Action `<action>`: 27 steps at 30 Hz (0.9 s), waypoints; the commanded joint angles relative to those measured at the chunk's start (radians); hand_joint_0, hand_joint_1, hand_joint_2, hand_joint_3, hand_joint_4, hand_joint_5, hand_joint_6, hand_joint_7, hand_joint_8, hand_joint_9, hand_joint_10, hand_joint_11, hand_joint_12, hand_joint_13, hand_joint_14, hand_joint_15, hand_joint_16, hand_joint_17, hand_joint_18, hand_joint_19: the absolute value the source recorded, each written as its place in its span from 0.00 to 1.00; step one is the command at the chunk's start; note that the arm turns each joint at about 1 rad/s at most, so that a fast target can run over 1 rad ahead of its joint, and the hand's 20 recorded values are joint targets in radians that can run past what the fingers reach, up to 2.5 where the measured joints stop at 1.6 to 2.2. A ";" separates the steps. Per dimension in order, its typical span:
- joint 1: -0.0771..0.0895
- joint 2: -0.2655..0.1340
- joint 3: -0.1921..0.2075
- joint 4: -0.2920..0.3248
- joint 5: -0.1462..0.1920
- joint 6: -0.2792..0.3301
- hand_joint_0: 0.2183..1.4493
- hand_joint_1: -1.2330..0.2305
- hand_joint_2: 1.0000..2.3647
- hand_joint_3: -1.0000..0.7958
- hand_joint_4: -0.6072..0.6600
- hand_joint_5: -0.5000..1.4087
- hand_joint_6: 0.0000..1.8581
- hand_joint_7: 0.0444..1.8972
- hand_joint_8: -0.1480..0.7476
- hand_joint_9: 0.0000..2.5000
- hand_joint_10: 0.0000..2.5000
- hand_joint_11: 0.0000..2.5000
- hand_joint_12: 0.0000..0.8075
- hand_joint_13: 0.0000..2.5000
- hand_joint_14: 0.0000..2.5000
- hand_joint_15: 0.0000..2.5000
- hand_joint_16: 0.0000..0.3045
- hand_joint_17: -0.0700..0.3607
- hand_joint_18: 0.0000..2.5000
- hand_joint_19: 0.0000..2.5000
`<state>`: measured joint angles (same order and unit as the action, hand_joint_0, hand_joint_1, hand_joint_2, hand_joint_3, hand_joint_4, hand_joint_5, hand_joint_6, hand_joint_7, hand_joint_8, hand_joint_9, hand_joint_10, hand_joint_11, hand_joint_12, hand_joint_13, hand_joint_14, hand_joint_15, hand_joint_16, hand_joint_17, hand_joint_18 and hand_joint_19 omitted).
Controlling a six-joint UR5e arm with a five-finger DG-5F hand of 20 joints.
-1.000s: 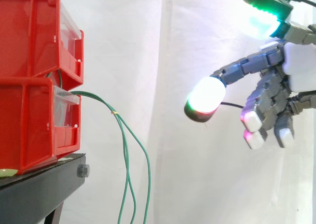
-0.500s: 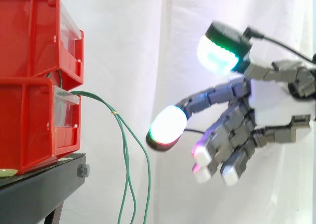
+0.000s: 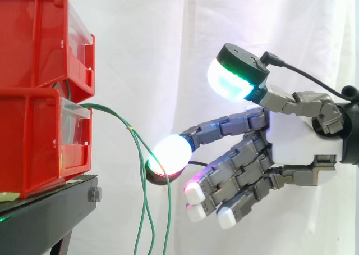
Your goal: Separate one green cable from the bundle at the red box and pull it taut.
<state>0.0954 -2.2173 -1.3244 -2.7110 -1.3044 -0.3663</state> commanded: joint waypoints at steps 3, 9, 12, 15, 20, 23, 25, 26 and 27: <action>0.014 -0.007 0.002 0.048 0.036 0.000 0.11 0.61 0.00 0.28 0.58 0.13 0.27 0.35 0.57 0.32 0.00 0.11 0.53 0.30 0.00 0.07 0.26 0.57 0.39 0.00; 0.027 -0.007 0.002 0.048 0.050 0.027 0.11 0.62 0.00 0.28 0.58 0.13 0.27 0.35 0.54 0.50 0.01 0.41 0.53 0.45 0.01 0.26 0.28 0.60 0.52 0.05; 0.027 -0.007 0.002 0.046 0.050 0.027 0.11 0.62 0.00 0.28 0.58 0.13 0.27 0.35 0.53 0.58 0.01 0.60 0.53 0.55 0.01 0.44 0.31 0.65 0.65 0.15; 0.027 -0.007 0.002 0.046 0.050 0.027 0.11 0.63 0.00 0.28 0.59 0.13 0.27 0.35 0.53 0.63 0.00 0.68 0.53 0.60 0.01 0.51 0.31 0.66 0.72 0.19; 0.027 -0.007 0.002 0.046 0.051 0.027 0.10 0.64 0.00 0.28 0.64 0.14 0.27 0.35 0.55 0.73 0.01 0.71 0.54 0.71 0.01 0.53 0.32 0.67 0.80 0.19; 0.029 -0.007 0.002 0.050 0.053 0.027 0.10 0.64 0.00 0.28 0.66 0.14 0.27 0.35 0.55 0.75 0.01 0.65 0.56 0.73 0.01 0.53 0.33 0.68 0.82 0.17; 0.030 -0.009 0.002 0.051 0.051 0.027 0.10 0.64 0.00 0.28 0.66 0.14 0.27 0.35 0.56 0.75 0.01 0.63 0.56 0.74 0.01 0.51 0.32 0.68 0.82 0.17; 0.032 -0.007 0.002 0.056 0.053 0.032 0.09 0.64 0.00 0.28 0.67 0.14 0.27 0.35 0.56 0.75 0.01 0.62 0.57 0.74 0.01 0.51 0.33 0.69 0.82 0.16; 0.033 -0.009 0.002 0.060 0.056 0.035 0.09 0.64 0.00 0.28 0.67 0.14 0.27 0.35 0.57 0.75 0.01 0.61 0.57 0.74 0.01 0.50 0.33 0.68 0.82 0.16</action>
<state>0.1259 -2.2252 -1.3223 -2.6587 -1.2520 -0.3371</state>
